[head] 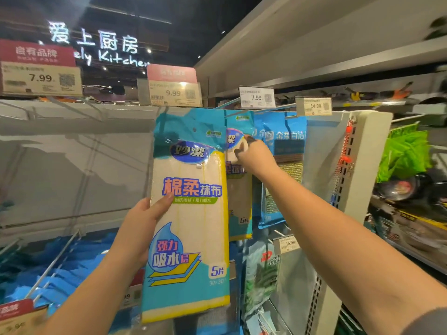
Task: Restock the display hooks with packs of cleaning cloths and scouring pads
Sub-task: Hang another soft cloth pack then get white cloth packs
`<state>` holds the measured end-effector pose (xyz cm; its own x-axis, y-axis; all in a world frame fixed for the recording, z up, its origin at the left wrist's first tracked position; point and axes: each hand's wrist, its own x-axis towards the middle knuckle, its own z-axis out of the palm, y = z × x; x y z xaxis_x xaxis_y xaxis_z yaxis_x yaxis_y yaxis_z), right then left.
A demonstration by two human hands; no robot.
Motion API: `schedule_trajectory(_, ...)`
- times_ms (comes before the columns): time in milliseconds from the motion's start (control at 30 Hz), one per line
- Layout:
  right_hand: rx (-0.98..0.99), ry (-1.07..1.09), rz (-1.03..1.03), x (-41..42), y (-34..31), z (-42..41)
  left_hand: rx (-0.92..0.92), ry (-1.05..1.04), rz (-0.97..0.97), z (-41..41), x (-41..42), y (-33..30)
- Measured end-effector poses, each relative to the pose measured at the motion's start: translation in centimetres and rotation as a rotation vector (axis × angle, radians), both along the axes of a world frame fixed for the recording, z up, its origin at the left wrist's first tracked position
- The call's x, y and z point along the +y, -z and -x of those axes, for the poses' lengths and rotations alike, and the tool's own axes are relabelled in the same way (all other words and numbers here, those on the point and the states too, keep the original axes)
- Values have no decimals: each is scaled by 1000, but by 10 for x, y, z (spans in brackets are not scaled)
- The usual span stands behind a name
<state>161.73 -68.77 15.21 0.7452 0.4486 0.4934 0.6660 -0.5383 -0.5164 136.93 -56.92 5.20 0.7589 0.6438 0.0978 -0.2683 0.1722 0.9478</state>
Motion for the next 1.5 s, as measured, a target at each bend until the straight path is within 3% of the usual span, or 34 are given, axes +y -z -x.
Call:
schedule_trajectory(200, -186, -87, -343, -42, -36, 26, -10, 61, -13, -17, -15, 1)
schedule_trajectory(300, -291, -128, -410, -54, -48, 25, -25, 89, -30, -26, -25, -5)
schedule_trajectory(733, -420, -231, -309, -69, -60, 15, -88, 176, -60, -65, -56, -35)
schedule_trajectory(967, -465, -111, -56, -66, -54, 11, -86, 195, -8, -73, -62, -34)
schedule_trajectory(1167, -495, -55, -34, -63, -47, 3, -80, 188, 20, -78, -62, -31)
schedule_trajectory(1267, -393, -49, -106, -66, -26, 7, -91, 146, 44, -83, -60, -31)
schedule_trajectory(1500, 152, -167, -265, -78, 85, 35, -75, 100, 75, -98, -54, -29)
